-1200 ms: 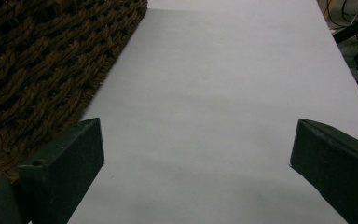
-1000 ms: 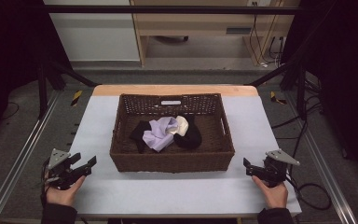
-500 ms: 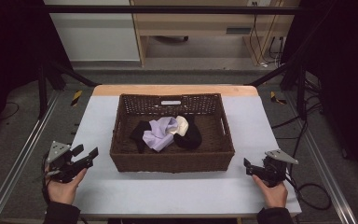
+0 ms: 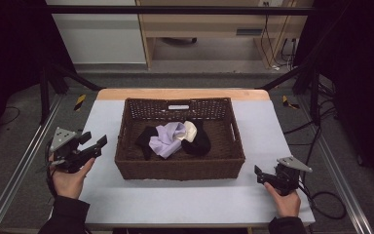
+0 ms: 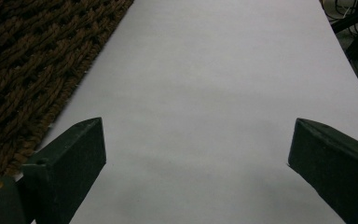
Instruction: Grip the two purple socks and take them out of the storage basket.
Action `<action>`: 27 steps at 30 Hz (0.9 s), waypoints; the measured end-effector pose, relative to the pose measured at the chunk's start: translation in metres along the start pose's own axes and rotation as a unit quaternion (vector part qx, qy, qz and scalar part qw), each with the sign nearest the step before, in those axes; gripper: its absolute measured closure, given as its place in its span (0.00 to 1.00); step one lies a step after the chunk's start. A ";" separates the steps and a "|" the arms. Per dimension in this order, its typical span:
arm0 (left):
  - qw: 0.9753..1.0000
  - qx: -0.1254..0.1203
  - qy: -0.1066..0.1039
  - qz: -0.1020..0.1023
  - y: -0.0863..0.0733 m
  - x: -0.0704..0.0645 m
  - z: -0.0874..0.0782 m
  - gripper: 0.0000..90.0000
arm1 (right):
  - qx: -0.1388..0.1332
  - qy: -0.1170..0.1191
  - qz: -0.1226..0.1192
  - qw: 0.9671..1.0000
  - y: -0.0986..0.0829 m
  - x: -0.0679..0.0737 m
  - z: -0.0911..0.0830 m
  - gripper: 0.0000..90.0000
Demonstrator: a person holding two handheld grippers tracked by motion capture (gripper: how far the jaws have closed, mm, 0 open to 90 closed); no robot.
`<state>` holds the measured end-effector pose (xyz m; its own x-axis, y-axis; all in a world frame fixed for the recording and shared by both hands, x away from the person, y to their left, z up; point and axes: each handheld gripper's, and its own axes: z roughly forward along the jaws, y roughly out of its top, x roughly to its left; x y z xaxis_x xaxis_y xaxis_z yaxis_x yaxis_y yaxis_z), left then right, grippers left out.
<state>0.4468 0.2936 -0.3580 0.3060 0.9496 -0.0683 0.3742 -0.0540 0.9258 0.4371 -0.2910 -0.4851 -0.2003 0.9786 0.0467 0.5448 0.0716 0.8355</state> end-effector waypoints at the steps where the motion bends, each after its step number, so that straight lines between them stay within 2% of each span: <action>1: 1.000 -0.001 -0.005 0.004 0.007 -0.004 0.002 0.42 | 0.001 0.002 0.001 1.000 0.000 0.000 0.000 0.06; 6: 1.000 -0.008 -0.006 0.020 0.022 -0.015 0.006 0.42 | 0.001 0.001 -0.001 1.000 0.000 0.000 0.000 0.06; 15: 0.999 -0.015 -0.026 0.042 0.050 -0.048 0.022 0.42 | 0.001 0.002 0.001 1.000 0.000 0.000 0.000 0.06; 16: 0.999 -0.015 -0.026 0.042 0.050 -0.048 0.022 0.42 | 0.001 0.001 0.000 1.000 0.000 0.000 0.000 0.06; 17: 0.998 -0.016 -0.030 0.046 0.055 -0.055 0.027 0.42 | 0.001 0.001 0.000 1.000 0.000 0.000 0.000 0.06; 18: 0.998 -0.016 -0.030 0.046 0.055 -0.055 0.027 0.42 | 0.001 0.001 0.000 1.000 0.000 0.000 0.000 0.06; 20: 0.998 -0.014 -0.030 0.059 0.061 -0.066 0.035 0.42 | 0.001 0.002 0.000 1.000 0.000 0.000 0.000 0.06; 22: 0.998 -0.013 -0.032 0.061 0.062 -0.069 0.037 0.42 | 0.002 0.003 0.001 1.000 0.000 0.000 0.000 0.06; 24: 0.997 -0.012 -0.034 0.067 0.065 -0.078 0.044 0.42 | 0.002 0.003 0.000 1.000 0.000 0.000 0.000 0.06; 27: 0.997 -0.006 -0.039 0.072 0.066 -0.086 0.052 0.42 | 0.002 0.004 0.000 1.000 0.000 0.000 0.000 0.06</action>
<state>0.4911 0.1925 -0.3106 0.4222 0.9057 0.0369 0.3111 -0.1830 0.9326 0.4375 -0.2909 -0.4851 -0.2063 0.9772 0.0506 0.5482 0.0726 0.8332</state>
